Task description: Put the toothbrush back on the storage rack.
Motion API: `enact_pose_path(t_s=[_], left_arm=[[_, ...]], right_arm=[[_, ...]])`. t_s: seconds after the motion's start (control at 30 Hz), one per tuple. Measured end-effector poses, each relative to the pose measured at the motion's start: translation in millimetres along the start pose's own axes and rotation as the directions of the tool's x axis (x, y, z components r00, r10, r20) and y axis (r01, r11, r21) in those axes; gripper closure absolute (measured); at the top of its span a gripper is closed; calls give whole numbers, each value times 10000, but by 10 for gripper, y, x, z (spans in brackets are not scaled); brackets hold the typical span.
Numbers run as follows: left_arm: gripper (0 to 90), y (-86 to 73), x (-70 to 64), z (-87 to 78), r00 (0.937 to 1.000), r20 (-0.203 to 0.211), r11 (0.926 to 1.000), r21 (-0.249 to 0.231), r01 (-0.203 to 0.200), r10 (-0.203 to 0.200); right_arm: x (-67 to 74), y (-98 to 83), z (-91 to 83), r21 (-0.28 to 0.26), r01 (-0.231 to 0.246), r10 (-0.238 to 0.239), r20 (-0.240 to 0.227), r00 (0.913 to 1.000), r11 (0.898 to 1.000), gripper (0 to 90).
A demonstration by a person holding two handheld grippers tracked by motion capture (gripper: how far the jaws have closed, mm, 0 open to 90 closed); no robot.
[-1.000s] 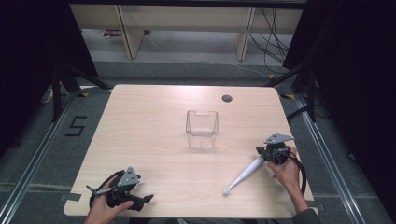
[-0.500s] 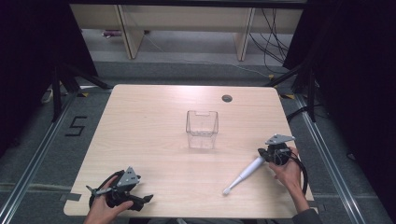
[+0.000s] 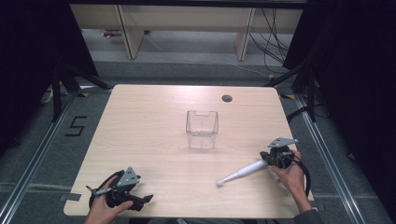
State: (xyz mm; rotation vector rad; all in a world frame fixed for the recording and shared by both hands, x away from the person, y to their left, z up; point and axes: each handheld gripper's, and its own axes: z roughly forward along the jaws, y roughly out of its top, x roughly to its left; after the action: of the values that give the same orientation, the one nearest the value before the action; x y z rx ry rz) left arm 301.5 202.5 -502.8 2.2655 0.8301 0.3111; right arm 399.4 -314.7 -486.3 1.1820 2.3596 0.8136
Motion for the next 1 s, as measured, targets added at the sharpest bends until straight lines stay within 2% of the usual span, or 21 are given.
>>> enact_pose_path(t_s=[0.13, 0.27, 0.3, 0.4, 0.5, 0.53, 0.57, 0.6, 0.63, 0.73, 0.93, 0.97, 1.0], left_arm=[[156, -1, 2, -5, 10000, -40, 10000, -17, 15, -15], [156, -2, 3, -6, 10000, -44, 10000, -8, 27, -27], [156, -2, 3, -6, 10000, -43, 10000, -12, 25, -25], [156, -2, 2, -8, 10000, -45, 10000, -27, 28, -28], [156, -2, -1, -7, 10000, -48, 10000, -55, 56, -57], [156, -2, -1, -8, 10000, -38, 10000, -52, 53, -53], [156, -2, -1, -9, 10000, -41, 10000, -50, 42, -42], [156, -3, -4, -7, 10000, -25, 9999, -94, 84, -85], [156, -2, 2, -8, 10000, -58, 10000, -39, 41, -42], [156, -2, -2, -7, 10000, -43, 10000, -38, 55, -55], [156, -1, 2, -8, 10000, -58, 10000, -13, 28, -28], [156, -2, -2, -7, 10000, -51, 10000, -39, 64, -64], [156, -2, -2, -7, 10000, -51, 10000, -39, 64, -64]], right_arm=[[4, -39, -19, 5, 102, -102, -34, 9999, 9999, 900], [48, -62, -70, 154, -69, 70, -77, 9999, 9999, 900], [43, -76, -71, 114, 188, -188, -47, 9998, 9998, 900], [68, -95, -96, 232, 140, -138, -82, 9999, 9996, 900], [86, -118, -122, 214, 357, -355, -105, 9993, 9991, 900], [109, -128, -139, 269, 146, -142, -127, 9998, 9995, 900], [114, -143, -141, 220, 259, -256, -102, 9996, 9994, 900], [150, -150, -160, 364, -77, 83, -157, 9998, 9993, 900], [162, -169, -165, 336, 194, -189, -158, 9997, 9992, 900], [172, -191, -188, 341, 476, -469, -208, 9987, 9983, 900], [258, -224, -244, 416, 416, -404, -289, 9988, 9983, 900], [268, -230, -263, 320, 603, -590, -382, 9975, 9977, 900], [286, -233, -272, 357, 580, -566, -413, 9975, 9977, 900]])
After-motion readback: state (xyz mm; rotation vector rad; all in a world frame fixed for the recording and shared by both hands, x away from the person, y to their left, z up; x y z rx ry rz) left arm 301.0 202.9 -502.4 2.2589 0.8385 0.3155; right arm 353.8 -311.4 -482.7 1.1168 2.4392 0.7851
